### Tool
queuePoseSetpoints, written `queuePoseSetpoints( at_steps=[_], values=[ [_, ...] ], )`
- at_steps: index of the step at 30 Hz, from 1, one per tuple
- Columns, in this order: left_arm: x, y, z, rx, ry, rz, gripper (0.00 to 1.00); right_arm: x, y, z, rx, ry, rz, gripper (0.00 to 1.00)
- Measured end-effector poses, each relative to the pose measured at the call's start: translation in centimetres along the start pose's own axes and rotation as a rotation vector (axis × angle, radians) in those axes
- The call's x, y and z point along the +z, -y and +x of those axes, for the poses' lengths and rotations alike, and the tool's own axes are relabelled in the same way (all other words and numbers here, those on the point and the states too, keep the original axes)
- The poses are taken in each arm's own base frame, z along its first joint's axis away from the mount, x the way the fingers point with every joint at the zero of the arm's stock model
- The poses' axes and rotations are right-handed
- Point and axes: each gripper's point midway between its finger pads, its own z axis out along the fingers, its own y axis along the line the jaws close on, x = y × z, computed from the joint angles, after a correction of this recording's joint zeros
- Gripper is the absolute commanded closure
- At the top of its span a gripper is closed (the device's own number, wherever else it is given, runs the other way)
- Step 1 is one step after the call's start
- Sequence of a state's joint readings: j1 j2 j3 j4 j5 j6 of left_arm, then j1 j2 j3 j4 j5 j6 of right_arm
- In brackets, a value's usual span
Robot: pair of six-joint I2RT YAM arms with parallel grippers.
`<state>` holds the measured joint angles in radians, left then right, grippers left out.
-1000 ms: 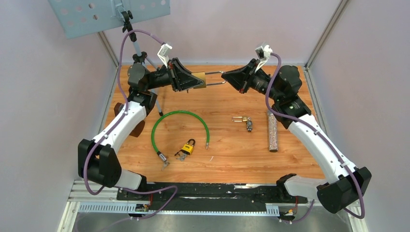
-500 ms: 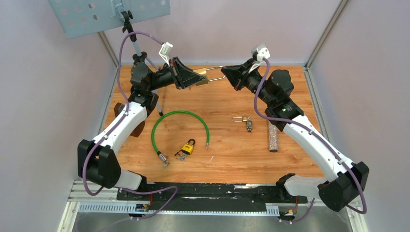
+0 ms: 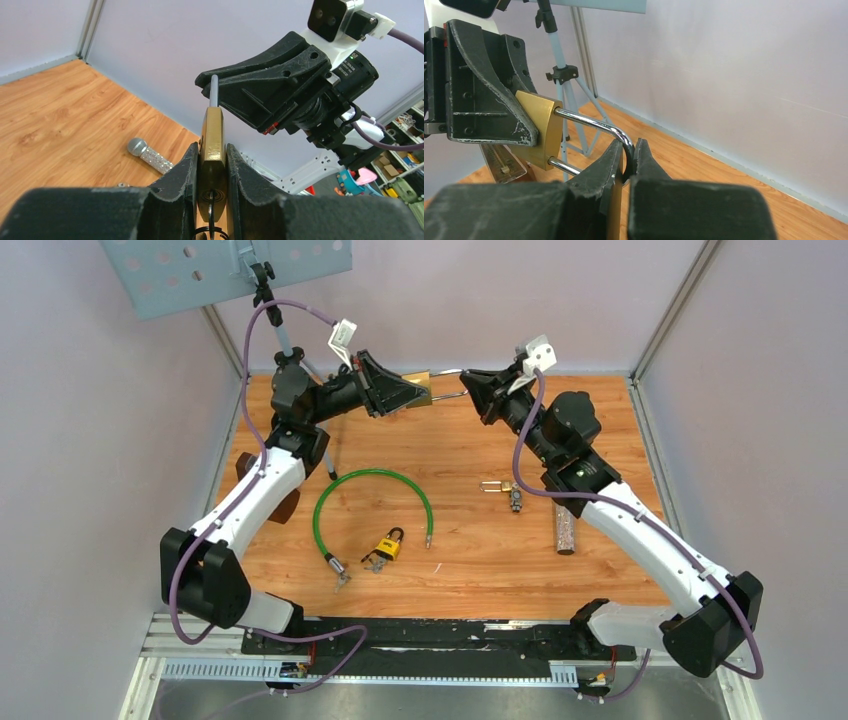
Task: Lock with the key
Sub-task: Lock the lock.
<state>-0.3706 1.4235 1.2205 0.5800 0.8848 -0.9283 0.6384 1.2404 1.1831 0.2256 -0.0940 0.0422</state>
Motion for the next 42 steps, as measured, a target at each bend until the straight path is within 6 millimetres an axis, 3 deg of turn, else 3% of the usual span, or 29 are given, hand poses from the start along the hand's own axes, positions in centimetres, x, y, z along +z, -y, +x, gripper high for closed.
queuePoseSetpoints(
  at_steps=[14,29,42],
  values=[
    [0.5,0.5,0.7,-0.018,-0.041,-0.002,1.0,-1.3,-0.2,-0.4,-0.011,-0.053,0.007,1.0],
    [0.7,4.8,-1.7,0.113,-0.029,0.138,1.0,-2.5,-3.7,-6.4,0.124,0.094,-0.265,1.0],
    [2.1,8.3,-4.4,0.216,0.002,0.238,1.0,-3.1,-5.0,-10.9,0.111,0.236,-0.334,1.0]
  ],
)
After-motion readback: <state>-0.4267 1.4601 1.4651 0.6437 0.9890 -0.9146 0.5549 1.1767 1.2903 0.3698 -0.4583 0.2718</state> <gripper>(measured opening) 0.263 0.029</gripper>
